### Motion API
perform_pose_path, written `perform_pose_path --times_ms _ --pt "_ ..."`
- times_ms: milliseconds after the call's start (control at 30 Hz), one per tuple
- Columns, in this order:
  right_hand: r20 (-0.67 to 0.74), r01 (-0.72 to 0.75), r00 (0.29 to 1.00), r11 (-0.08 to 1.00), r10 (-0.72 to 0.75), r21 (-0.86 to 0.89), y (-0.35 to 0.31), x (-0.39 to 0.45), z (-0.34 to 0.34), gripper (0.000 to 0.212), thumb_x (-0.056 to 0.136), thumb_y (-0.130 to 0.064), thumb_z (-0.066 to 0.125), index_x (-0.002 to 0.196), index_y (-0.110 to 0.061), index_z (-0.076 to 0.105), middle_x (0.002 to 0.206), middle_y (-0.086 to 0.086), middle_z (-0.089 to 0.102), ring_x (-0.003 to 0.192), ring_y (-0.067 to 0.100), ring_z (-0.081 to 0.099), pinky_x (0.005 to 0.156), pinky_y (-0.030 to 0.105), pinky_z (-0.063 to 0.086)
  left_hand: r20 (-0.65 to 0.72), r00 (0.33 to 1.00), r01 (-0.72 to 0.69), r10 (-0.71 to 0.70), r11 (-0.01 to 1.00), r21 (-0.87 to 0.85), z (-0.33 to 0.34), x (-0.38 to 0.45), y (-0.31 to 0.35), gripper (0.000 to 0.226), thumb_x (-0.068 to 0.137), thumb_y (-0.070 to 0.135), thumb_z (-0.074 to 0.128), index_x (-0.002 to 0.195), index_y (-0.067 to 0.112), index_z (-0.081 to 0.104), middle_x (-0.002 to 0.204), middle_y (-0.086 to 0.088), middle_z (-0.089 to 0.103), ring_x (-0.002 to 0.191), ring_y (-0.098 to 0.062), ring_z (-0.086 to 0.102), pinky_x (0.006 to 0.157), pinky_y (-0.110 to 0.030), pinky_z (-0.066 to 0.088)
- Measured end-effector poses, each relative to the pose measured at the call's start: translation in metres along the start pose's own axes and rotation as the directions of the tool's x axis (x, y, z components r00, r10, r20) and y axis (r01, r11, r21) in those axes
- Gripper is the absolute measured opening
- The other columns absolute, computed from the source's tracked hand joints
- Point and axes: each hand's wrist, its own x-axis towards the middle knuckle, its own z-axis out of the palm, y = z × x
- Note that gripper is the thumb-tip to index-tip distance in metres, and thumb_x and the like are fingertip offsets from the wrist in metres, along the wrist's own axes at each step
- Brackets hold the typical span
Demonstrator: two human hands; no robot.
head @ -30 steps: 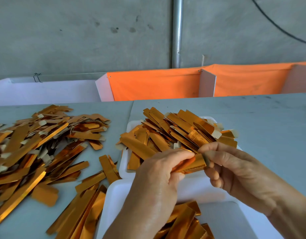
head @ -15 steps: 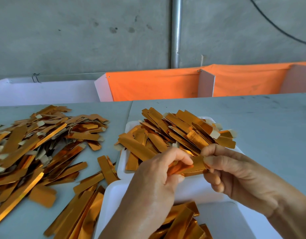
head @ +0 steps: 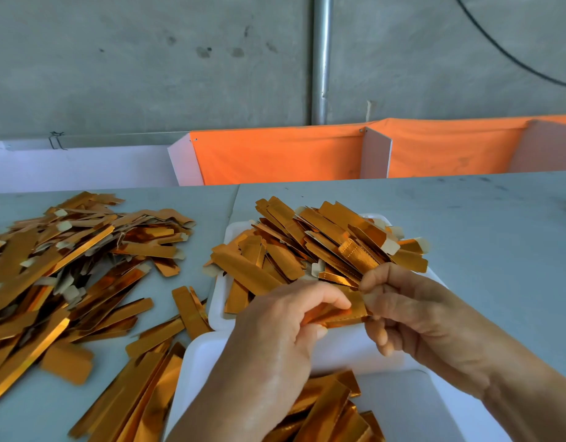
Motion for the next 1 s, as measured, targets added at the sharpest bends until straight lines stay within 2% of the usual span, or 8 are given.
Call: perform_pose_path --times_ms 100,267,467,600,700,800,867,1000 --pt "0.013 0.031 0.999 0.999 -0.031 0.018 0.0 0.0 0.0 0.017 0.077 -0.012 0.074 0.088 -0.007 0.062 0.059 0.015 0.057 0.046 0.02 0.053 0.044 0.023 0.048 0.003 0.999 -0.033 0.033 0.999 0.004 -0.001 0.001 0.0 0.039 0.088 0.013 0.062 0.106 0.047 0.062 0.105 0.042 0.053 0.111 0.023 0.036 0.083 0.009 0.027" --pt "0.092 0.055 0.993 0.989 -0.068 0.134 -0.001 0.001 -0.003 0.008 0.076 -0.014 0.066 0.082 -0.008 0.066 0.059 0.011 0.054 0.045 0.018 0.052 0.044 0.023 0.047 0.015 1.0 0.002 0.001 0.987 -0.159 -0.007 0.0 0.001 0.04 0.086 0.009 0.064 0.097 0.048 0.066 0.108 0.047 0.051 0.107 0.024 0.044 0.081 0.008 0.03" --pt "0.154 0.045 0.984 0.967 -0.086 0.25 0.002 0.002 -0.004 0.031 0.064 -0.02 0.086 0.088 -0.01 0.069 0.061 0.005 0.051 0.044 0.013 0.049 0.043 0.022 0.044 0.04 0.999 0.036 -0.028 0.975 -0.218 -0.011 -0.002 0.002 0.045 0.087 0.014 0.064 0.098 0.058 0.061 0.106 0.043 0.056 0.106 0.02 0.048 0.081 0.007 0.032" --pt "0.097 0.03 0.994 0.988 -0.045 0.15 0.0 0.002 -0.004 0.017 0.071 -0.013 0.075 0.087 -0.009 0.07 0.057 0.007 0.049 0.042 0.015 0.05 0.042 0.022 0.045 0.047 0.999 0.019 -0.011 0.982 -0.188 -0.01 -0.002 0.003 0.043 0.087 0.009 0.063 0.096 0.051 0.066 0.108 0.043 0.055 0.108 0.021 0.046 0.084 0.007 0.031" --pt "0.047 0.045 0.998 0.997 -0.048 0.055 0.003 0.002 -0.003 0.009 0.074 -0.012 0.068 0.082 -0.01 0.07 0.057 0.01 0.052 0.044 0.016 0.052 0.044 0.022 0.047 0.038 0.999 -0.002 0.006 0.994 -0.112 -0.006 -0.003 0.003 0.044 0.088 0.01 0.062 0.099 0.052 0.065 0.111 0.047 0.051 0.111 0.022 0.043 0.09 0.005 0.03" --pt "0.084 0.035 0.995 0.983 -0.051 0.18 0.004 0.002 -0.004 0.012 0.075 -0.014 0.074 0.084 -0.007 0.069 0.059 0.008 0.052 0.046 0.014 0.051 0.045 0.021 0.047 0.038 0.999 0.008 -0.001 0.986 -0.166 -0.007 -0.001 0.002 0.048 0.088 0.009 0.062 0.097 0.056 0.062 0.111 0.049 0.05 0.112 0.024 0.042 0.09 0.006 0.027" --pt "0.132 0.021 0.989 0.956 -0.062 0.294 0.003 0.003 -0.005 0.023 0.069 -0.017 0.083 0.085 -0.007 0.068 0.059 0.005 0.05 0.045 0.011 0.05 0.044 0.021 0.045 0.053 0.999 0.019 -0.005 0.966 -0.258 -0.009 0.0 0.001 0.053 0.087 0.005 0.062 0.097 0.057 0.063 0.111 0.046 0.053 0.113 0.023 0.043 0.092 0.005 0.027" --pt "0.182 0.005 0.98 0.92 -0.082 0.392 0.003 0.003 -0.003 0.032 0.06 -0.018 0.09 0.084 -0.008 0.071 0.056 0.001 0.047 0.04 0.008 0.048 0.039 0.02 0.043 0.109 0.994 0.025 0.021 0.912 -0.41 -0.01 -0.001 0.001 0.055 0.087 0.0 0.059 0.102 0.052 0.065 0.115 0.035 0.059 0.116 0.015 0.048 0.102 -0.006 0.03"
